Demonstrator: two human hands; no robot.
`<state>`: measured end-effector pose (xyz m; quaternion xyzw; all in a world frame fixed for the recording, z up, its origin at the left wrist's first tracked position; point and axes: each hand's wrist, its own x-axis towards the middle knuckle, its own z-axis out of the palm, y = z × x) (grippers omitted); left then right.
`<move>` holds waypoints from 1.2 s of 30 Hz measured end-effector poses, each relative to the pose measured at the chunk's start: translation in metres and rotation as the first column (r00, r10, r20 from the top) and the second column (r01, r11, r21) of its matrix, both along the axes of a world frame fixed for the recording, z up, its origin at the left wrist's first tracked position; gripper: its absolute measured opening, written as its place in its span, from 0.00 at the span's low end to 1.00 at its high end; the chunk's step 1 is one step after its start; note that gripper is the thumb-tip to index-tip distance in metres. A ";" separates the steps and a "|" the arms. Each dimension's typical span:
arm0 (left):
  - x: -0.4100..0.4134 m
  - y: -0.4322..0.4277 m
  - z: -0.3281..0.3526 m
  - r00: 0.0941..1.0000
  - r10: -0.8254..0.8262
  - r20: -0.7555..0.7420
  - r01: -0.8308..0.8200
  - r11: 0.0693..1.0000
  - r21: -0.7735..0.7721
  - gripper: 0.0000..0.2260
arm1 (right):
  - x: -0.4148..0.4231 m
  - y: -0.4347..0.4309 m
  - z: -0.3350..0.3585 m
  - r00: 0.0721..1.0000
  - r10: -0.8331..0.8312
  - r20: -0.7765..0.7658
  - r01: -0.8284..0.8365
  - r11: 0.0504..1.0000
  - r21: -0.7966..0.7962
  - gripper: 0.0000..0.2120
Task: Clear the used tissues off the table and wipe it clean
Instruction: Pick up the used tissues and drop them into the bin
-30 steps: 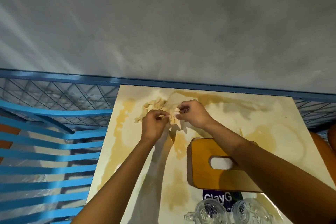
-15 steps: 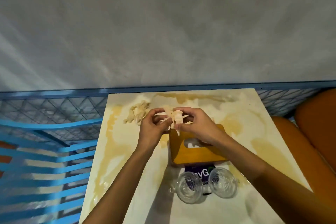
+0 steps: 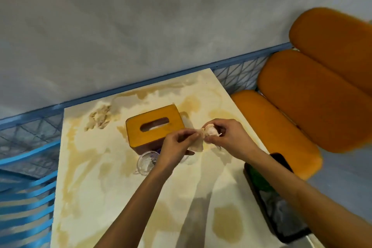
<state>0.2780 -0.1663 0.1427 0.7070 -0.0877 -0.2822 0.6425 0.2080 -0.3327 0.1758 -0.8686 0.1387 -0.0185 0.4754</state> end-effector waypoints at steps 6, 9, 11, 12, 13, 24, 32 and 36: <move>-0.102 -0.074 -0.008 0.986 -0.156 -0.056 0.158 0.987 0.032 0.04 | -0.122 -0.072 0.000 0.992 -0.115 -0.047 0.113 0.993 -0.039 0.13; -0.154 -0.107 -0.014 0.974 -0.222 -0.048 0.225 0.973 0.054 0.04 | -0.182 -0.102 -0.005 0.984 -0.162 -0.077 0.157 0.985 -0.065 0.10; -0.186 -0.129 -0.023 0.966 -0.255 -0.042 0.258 0.963 0.077 0.04 | -0.221 -0.122 -0.014 0.976 -0.199 -0.087 0.194 0.979 -0.064 0.10; -0.202 -0.139 -0.027 0.962 -0.272 -0.032 0.273 0.957 0.099 0.03 | -0.240 -0.133 -0.019 0.972 -0.216 -0.092 0.211 0.976 -0.061 0.10; -0.217 -0.149 -0.031 0.958 -0.287 -0.020 0.287 0.951 0.119 0.03 | -0.258 -0.143 -0.025 0.967 -0.234 -0.106 0.229 0.972 -0.052 0.10; -0.350 -0.237 -0.090 0.852 -0.521 -0.045 0.519 0.833 0.190 0.05 | -0.419 -0.202 -0.108 0.812 -0.482 -0.330 0.506 0.863 -0.015 0.10; -0.389 -0.271 -0.154 0.737 -0.665 -0.119 0.662 0.676 0.323 0.14 | -0.475 -0.216 -0.181 0.655 -0.590 -0.472 0.636 0.768 -0.077 0.16; -0.394 -0.283 -0.175 0.716 -0.690 -0.108 0.672 0.639 0.375 0.17 | -0.481 -0.224 -0.212 0.608 -0.616 -0.501 0.648 0.749 -0.137 0.18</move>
